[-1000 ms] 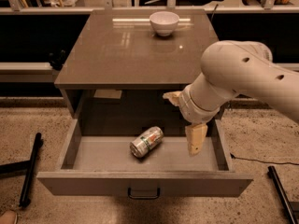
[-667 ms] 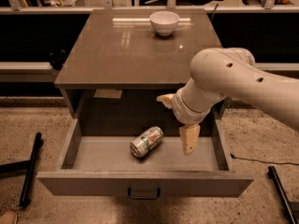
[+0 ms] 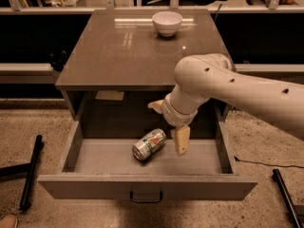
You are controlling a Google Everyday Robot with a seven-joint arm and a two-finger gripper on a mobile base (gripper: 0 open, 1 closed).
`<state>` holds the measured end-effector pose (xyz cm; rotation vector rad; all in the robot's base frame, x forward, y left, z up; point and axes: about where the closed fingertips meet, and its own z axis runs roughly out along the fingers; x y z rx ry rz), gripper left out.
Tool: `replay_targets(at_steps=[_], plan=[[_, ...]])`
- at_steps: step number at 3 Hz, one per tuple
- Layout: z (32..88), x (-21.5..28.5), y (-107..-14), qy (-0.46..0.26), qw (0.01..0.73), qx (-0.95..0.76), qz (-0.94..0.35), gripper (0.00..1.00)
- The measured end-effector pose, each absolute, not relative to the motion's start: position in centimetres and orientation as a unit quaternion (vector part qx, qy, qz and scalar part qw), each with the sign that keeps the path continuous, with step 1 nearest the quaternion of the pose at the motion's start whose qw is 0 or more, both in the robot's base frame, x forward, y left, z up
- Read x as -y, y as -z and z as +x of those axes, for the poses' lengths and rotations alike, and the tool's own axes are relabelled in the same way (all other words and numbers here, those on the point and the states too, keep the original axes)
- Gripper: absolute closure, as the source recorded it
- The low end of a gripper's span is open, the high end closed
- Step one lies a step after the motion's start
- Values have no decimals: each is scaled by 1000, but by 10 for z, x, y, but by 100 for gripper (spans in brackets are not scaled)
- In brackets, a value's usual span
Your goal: Pick 7up can from top drawer and place on counter
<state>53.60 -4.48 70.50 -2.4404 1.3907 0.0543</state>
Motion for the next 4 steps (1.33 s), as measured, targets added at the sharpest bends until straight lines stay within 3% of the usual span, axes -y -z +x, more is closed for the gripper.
replay_targets(at_steps=[4], plan=[[542, 9, -635, -60, 116, -457, -880, 0]])
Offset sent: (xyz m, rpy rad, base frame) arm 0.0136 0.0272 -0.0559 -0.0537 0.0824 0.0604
